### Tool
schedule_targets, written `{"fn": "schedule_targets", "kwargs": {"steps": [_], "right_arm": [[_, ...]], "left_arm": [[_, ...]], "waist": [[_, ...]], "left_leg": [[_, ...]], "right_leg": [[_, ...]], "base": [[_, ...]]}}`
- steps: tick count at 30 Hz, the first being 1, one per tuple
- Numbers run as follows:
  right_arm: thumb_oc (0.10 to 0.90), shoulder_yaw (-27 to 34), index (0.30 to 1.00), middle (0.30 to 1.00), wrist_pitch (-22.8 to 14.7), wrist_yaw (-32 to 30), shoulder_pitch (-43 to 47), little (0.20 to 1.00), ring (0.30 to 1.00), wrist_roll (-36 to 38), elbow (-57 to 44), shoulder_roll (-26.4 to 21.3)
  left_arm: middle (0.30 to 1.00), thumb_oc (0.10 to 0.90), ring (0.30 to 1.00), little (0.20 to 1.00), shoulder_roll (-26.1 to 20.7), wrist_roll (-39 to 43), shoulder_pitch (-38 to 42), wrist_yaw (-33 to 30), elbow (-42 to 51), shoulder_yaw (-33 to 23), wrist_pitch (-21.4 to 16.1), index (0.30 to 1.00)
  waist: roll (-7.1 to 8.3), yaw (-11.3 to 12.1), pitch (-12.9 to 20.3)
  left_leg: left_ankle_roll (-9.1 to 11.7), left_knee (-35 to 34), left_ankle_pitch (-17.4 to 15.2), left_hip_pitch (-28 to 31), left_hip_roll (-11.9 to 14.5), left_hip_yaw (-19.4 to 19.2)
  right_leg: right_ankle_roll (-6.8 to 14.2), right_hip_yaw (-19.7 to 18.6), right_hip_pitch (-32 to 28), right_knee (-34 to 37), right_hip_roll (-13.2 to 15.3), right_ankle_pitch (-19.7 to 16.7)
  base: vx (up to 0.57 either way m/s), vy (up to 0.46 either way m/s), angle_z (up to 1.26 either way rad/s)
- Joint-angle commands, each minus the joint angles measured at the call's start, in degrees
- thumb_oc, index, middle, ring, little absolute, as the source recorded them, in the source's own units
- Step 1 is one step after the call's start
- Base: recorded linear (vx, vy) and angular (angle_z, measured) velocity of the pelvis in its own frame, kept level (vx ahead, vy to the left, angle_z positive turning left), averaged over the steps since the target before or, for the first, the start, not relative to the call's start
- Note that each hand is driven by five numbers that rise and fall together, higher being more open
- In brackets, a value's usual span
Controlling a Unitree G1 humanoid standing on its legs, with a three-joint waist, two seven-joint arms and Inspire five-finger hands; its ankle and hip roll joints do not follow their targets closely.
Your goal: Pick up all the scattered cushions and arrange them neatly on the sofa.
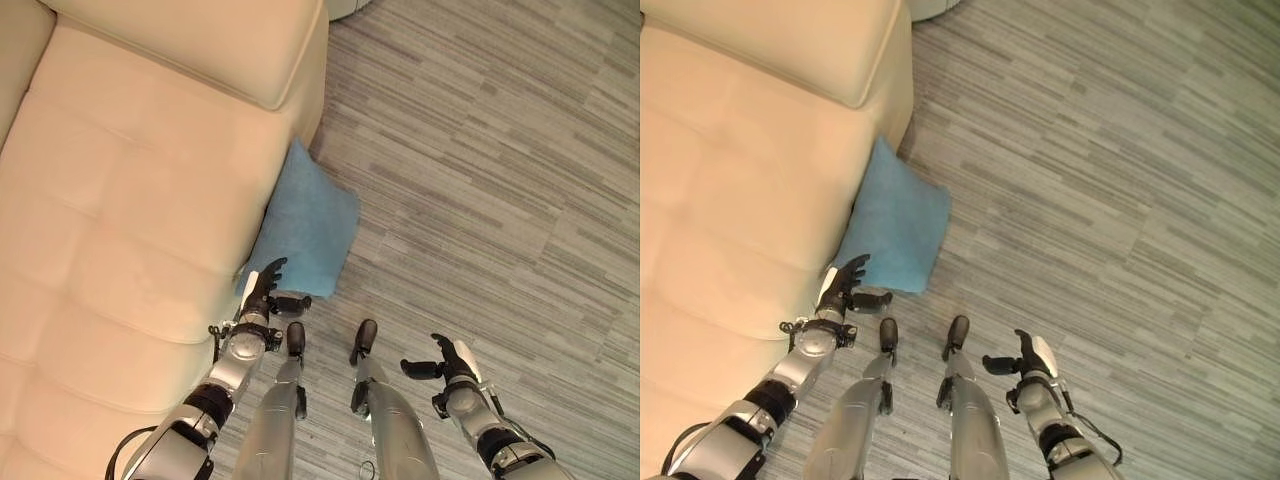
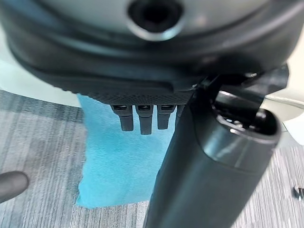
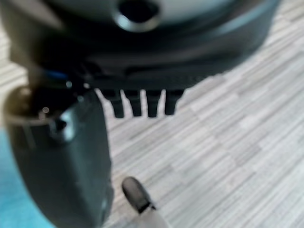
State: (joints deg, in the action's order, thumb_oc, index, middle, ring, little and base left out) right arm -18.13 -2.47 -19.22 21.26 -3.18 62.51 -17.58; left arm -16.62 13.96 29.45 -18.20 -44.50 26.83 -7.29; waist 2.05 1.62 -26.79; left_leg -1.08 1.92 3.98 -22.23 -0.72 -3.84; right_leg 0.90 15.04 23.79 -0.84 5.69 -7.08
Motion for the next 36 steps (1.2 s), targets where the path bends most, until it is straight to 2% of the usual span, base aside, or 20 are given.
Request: {"fn": "schedule_targets", "kwargs": {"steps": [1,11,13,14,21,32,36], "right_arm": [[0.8,-2.2,0.9,0.9,-1.5,-3.3,0.8,0.9,0.9,1.6,-0.3,-2.5],[0.8,-4.5,0.9,0.9,-2.6,-6.2,6.2,0.9,0.9,2.2,0.6,-0.3],[0.8,-4.5,0.9,0.9,-2.6,-6.2,6.2,0.9,0.9,2.2,0.7,-0.3],[0.8,-4.9,0.9,0.9,-2.6,-6.7,7.1,0.9,0.9,2.5,0.8,-0.4],[0.8,-5.2,0.9,0.9,-2.8,-7.5,10.4,0.9,0.9,3.5,2.1,-0.6],[0.8,-5.4,0.9,0.9,-3.7,-8.3,9.8,0.9,0.9,3.1,1.8,0.3],[0.8,-5.7,0.9,0.9,-3.6,-8.7,9.7,0.9,0.9,2.7,1.3,0.7]], "left_arm": [[0.9,0.8,0.9,0.9,-1.1,-3.3,3.1,-3.8,2.6,-1.7,-4.2,0.9],[0.9,0.8,0.9,0.9,-2.2,-4.7,11.1,-10.9,-2.7,-3.1,-3.4,0.9],[0.9,0.8,0.9,0.9,-2.2,-4.7,11.2,-10.9,-2.7,-3.1,-3.4,0.9],[0.9,0.8,0.9,0.9,-2.9,-4.4,13.3,-11.3,-4.4,-3.0,-3.2,0.9],[0.9,0.8,0.9,0.9,-4.3,-5.2,17.0,-13.2,-7.4,-2.7,-2.4,0.9],[0.9,0.8,0.9,0.9,-6.8,-6.3,19.3,-16.8,-8.0,-4.2,-2.0,0.9],[0.9,0.8,0.9,0.9,-6.3,-6.4,19.2,-18.4,-8.3,-4.9,-1.8,0.9]], "waist": [[0.53,-0.6,0.7],[0.68,-1.9,-0.8],[0.68,-1.9,-0.8],[0.67,-2.1,-0.9],[0.78,-2.5,-1.7],[1.34,-3.1,-1.6],[1.45,-3.1,-1.8]], "left_leg": [[2.1,2.8,-2.1,-5.2,0.6,2.1],[2.5,3.0,-1.3,-9.4,1.1,2.1],[2.5,3.0,-1.3,-9.5,1.1,2.1],[2.9,2.8,-2.7,-9.5,1.5,2.5],[2.8,3.4,-2.8,-12.4,1.4,2.9],[2.6,5.0,-3.9,-15.5,1.0,3.4],[2.5,5.2,-4.2,-16.0,0.9,3.5]], "right_leg": [[6.1,-1.7,-1.0,-1.5,2.6,4.5],[6.2,-1.8,3.6,-1.1,2.4,3.5],[6.2,-1.8,3.6,-1.1,2.4,3.5],[6.7,-2.3,4.0,-1.2,2.0,4.4],[6.7,-2.3,6.5,-1.5,2.1,4.2],[7.1,-2.6,8.8,-0.8,2.1,3.4],[7.1,-2.8,9.3,-0.7,2.2,3.4]], "base": [[0.0,0.0,0.0],[0.0,-0.005,-0.02],[0.05,-0.005,0.01],[0.1,-0.01,0.01],[0.02,0.003,-0.01],[0.02,0.008,0.0],[0.01,0.008,0.01]]}}
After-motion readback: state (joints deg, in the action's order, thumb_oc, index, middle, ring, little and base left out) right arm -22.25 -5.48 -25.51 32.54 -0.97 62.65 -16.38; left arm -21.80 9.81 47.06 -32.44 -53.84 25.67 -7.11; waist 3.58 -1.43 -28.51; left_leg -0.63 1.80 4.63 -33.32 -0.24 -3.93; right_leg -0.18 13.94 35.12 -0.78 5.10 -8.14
